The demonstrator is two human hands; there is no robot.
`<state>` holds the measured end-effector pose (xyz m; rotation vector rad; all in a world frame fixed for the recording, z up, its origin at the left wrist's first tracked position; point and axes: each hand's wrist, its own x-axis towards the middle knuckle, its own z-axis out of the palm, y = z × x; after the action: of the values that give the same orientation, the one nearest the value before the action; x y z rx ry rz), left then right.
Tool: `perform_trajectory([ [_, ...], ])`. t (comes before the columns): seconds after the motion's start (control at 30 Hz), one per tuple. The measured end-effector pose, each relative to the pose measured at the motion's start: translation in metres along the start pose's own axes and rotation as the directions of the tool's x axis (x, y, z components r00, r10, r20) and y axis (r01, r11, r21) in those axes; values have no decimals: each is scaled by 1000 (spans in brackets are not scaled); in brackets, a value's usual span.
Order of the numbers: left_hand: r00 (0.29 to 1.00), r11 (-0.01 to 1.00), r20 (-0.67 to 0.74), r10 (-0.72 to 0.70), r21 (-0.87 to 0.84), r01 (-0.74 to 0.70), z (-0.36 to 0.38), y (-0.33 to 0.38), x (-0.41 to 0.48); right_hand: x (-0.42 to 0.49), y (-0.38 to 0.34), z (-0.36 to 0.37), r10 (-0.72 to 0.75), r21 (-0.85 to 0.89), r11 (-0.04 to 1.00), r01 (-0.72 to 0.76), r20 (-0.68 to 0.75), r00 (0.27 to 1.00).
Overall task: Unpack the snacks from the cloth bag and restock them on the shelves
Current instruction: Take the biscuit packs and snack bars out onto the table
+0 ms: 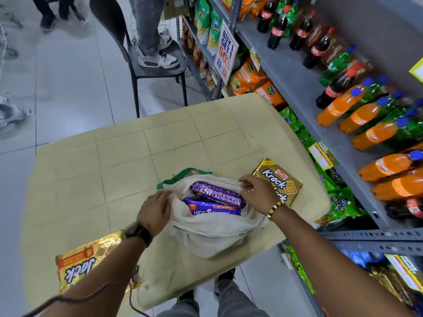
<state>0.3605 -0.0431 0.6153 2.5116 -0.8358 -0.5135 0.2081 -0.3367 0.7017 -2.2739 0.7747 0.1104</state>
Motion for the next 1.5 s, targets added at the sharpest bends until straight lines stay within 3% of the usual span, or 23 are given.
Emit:
perform_trajectory([
  [0.13,997,983,-53,-61,169,69,13,-20,-54,5,-18,20,-143,-107,983,149,61,988],
  [0.2,989,965,27,-142,226,132,26,-29,-78,9,-21,33,-134,-206,966,155,110,985],
  [0.3,972,928,166,-168,360,99,54,-46,-104,14,-20,50,-85,-324,935,143,187,979],
  [0.37,940,926,265,-215,362,110,71,-56,-115,15,-16,58,-48,-390,912,127,206,977],
  [0.47,930,934,262,-259,314,172,80,-58,-118,14,-12,65,-18,-451,885,117,218,976],
  [0.83,891,919,252,-378,220,328,101,-52,-98,-19,-46,38,-33,-221,974,39,31,999],
  [1.1,900,931,248,-357,170,323,107,-56,-97,16,-141,36,-58,-15,998,59,71,996],
  [1.27,910,933,218,-351,159,322,109,-56,-97,62,-206,112,-235,81,971,227,117,965],
  [1.5,929,936,150,-338,159,315,119,-60,-98,95,-236,258,-367,-84,902,423,367,855],
])
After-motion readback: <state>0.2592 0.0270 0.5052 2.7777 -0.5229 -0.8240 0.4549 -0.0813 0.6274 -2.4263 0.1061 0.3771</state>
